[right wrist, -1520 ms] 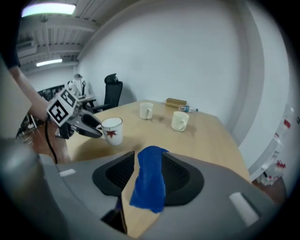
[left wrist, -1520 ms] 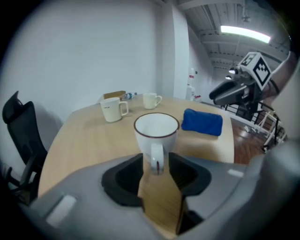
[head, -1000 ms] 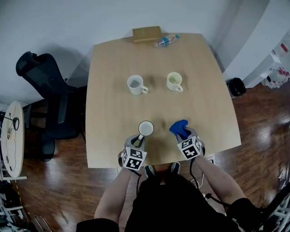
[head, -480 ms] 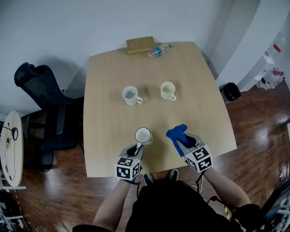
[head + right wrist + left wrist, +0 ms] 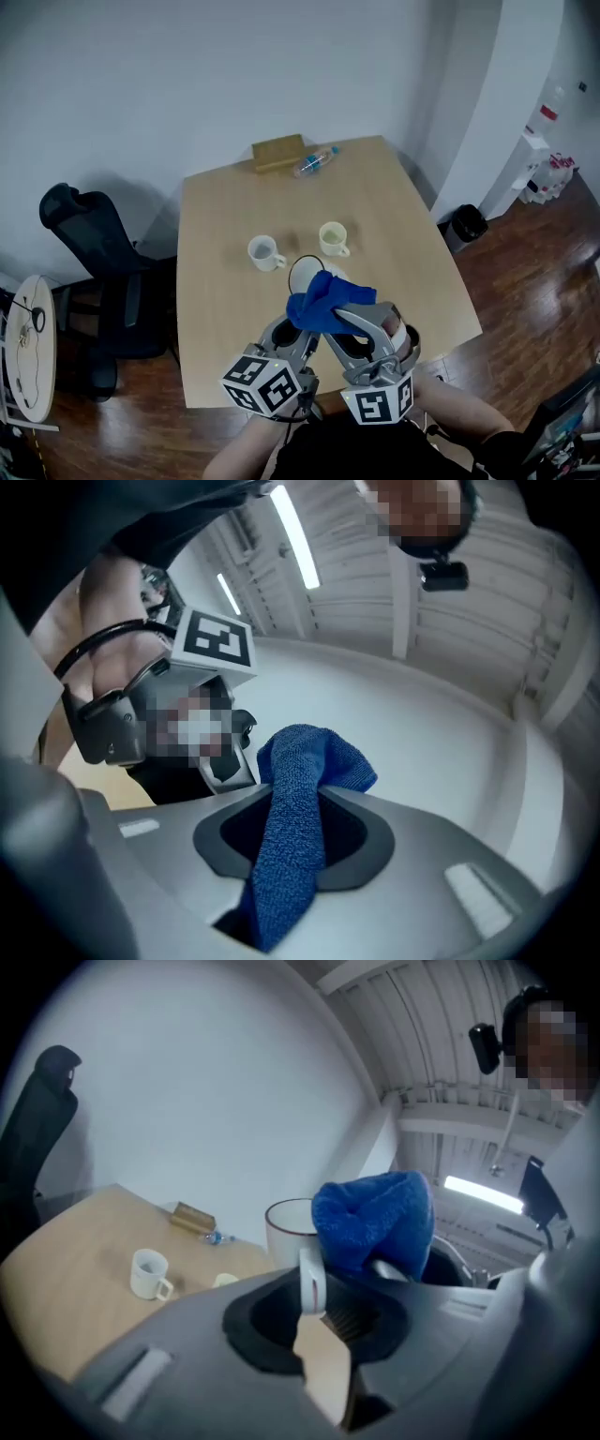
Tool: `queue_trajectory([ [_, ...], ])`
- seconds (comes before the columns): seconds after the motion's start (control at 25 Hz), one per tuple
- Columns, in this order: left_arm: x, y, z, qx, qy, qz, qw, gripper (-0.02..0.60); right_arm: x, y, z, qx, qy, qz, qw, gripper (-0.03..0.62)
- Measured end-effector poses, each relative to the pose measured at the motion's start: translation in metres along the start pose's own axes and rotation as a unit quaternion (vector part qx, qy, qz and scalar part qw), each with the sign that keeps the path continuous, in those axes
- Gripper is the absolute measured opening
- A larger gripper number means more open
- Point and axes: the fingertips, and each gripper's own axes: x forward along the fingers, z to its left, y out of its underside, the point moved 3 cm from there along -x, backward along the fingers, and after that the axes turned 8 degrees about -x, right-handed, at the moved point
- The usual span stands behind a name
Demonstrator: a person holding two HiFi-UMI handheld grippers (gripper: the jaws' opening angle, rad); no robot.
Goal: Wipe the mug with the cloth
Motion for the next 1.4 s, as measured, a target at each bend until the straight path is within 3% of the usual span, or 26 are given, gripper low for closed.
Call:
queue_trajectory([
  [0.08, -0.004, -0.006, -0.010, 0.002, 0.025, -0.005, 0.9997, 0.061, -0.006, -0.006, -0.012, -0.011, 0.004, -0.007, 1.000, 0.107],
  [0.2, -0.012, -0.012, -0.026, 0.019, 0.077, 0.003, 0.9969, 0.061, -0.012, -0.007, -0.048, 0.079, -0.013, -0.028, 0.996, 0.107],
  [0.24, -0.015, -0.013, -0.030, 0.026, 0.099, 0.009, 0.9947, 0.061, -0.014, -0.004, -0.061, 0.147, -0.027, -0.036, 0.988, 0.107],
  [0.28, -0.019, -0.013, -0.035, 0.034, 0.123, 0.014, 0.9918, 0.061, -0.015, 0.000, -0.071, 0.235, -0.045, -0.044, 0.970, 0.107],
  [0.32, -0.024, -0.013, -0.040, 0.041, 0.146, 0.020, 0.9882, 0.061, -0.017, 0.006, -0.080, 0.331, -0.069, -0.055, 0.940, 0.107],
  [0.4, -0.037, -0.014, -0.051, 0.057, 0.192, 0.034, 0.9791, 0.063, -0.019, 0.016, -0.092, 0.471, -0.137, -0.094, 0.867, 0.107],
  [0.48, -0.053, -0.014, -0.064, 0.078, 0.241, 0.056, 0.9659, 0.063, -0.020, 0.028, -0.096, 0.542, -0.213, -0.136, 0.802, 0.107],
  [0.52, -0.062, -0.013, -0.072, 0.088, 0.267, 0.070, 0.9570, 0.061, -0.023, 0.032, -0.096, 0.576, -0.249, -0.153, 0.764, 0.107],
  [0.56, -0.072, -0.012, -0.081, 0.094, 0.296, 0.085, 0.9467, 0.062, -0.026, 0.033, -0.093, 0.612, -0.289, -0.172, 0.716, 0.107],
  [0.64, -0.091, -0.007, -0.096, 0.101, 0.356, 0.115, 0.9221, 0.061, -0.035, 0.026, -0.083, 0.673, -0.367, -0.223, 0.602, 0.107],
  [0.68, -0.100, -0.003, -0.102, 0.108, 0.384, 0.128, 0.9079, 0.061, -0.040, 0.022, -0.076, 0.691, -0.397, -0.247, 0.551, 0.107],
  [0.84, -0.124, 0.017, -0.136, 0.132, 0.487, 0.166, 0.8473, 0.061, -0.055, -0.004, -0.039, 0.731, -0.496, -0.308, 0.353, 0.107],
  [0.92, -0.129, 0.023, -0.152, 0.121, 0.524, 0.170, 0.8259, 0.061, -0.065, -0.024, -0.024, 0.731, -0.538, -0.332, 0.256, 0.107],
  [0.96, -0.131, 0.025, -0.158, 0.114, 0.537, 0.169, 0.8187, 0.061, -0.070, -0.032, -0.019, 0.728, -0.553, -0.341, 0.218, 0.107],
  [1.0, -0.132, 0.026, -0.163, 0.110, 0.546, 0.168, 0.8138, 0.061, -0.073, -0.040, -0.015, 0.727, -0.562, -0.348, 0.188, 0.107],
  [1.04, -0.133, 0.027, -0.166, 0.107, 0.549, 0.167, 0.8117, 0.061, -0.074, -0.045, -0.013, 0.726, -0.566, -0.351, 0.169, 0.106],
  [1.08, -0.134, 0.028, -0.167, 0.105, 0.549, 0.166, 0.8123, 0.061, -0.075, -0.048, -0.011, 0.727, -0.566, -0.354, 0.160, 0.106],
  [1.12, -0.134, 0.028, -0.167, 0.101, 0.545, 0.163, 0.8159, 0.061, -0.074, -0.048, -0.010, 0.730, -0.561, -0.355, 0.159, 0.106],
  [1.16, -0.132, 0.026, -0.165, 0.096, 0.538, 0.156, 0.8225, 0.061, -0.071, -0.045, -0.011, 0.735, -0.551, -0.357, 0.168, 0.107],
  [1.2, -0.130, 0.024, -0.161, 0.090, 0.528, 0.146, 0.8315, 0.061, -0.067, -0.039, -0.013, 0.743, -0.534, -0.357, 0.189, 0.106],
  [1.24, -0.126, 0.021, -0.157, 0.085, 0.515, 0.134, 0.8425, 0.061, -0.061, -0.031, -0.017, 0.751, -0.511, -0.354, 0.221, 0.106],
  [1.28, -0.122, 0.017, -0.151, 0.082, 0.498, 0.119, 0.8551, 0.061, -0.053, -0.020, -0.022, 0.760, -0.480, -0.349, 0.264, 0.106],
  [1.32, -0.118, 0.012, -0.144, 0.079, 0.478, 0.102, 0.8691, 0.061, -0.045, -0.008, -0.028, 0.768, -0.444, -0.338, 0.315, 0.106],
  [1.4, -0.108, -0.002, -0.129, 0.068, 0.429, 0.059, 0.8989, 0.061, -0.033, 0.020, -0.041, 0.769, -0.363, -0.298, 0.433, 0.106],
])
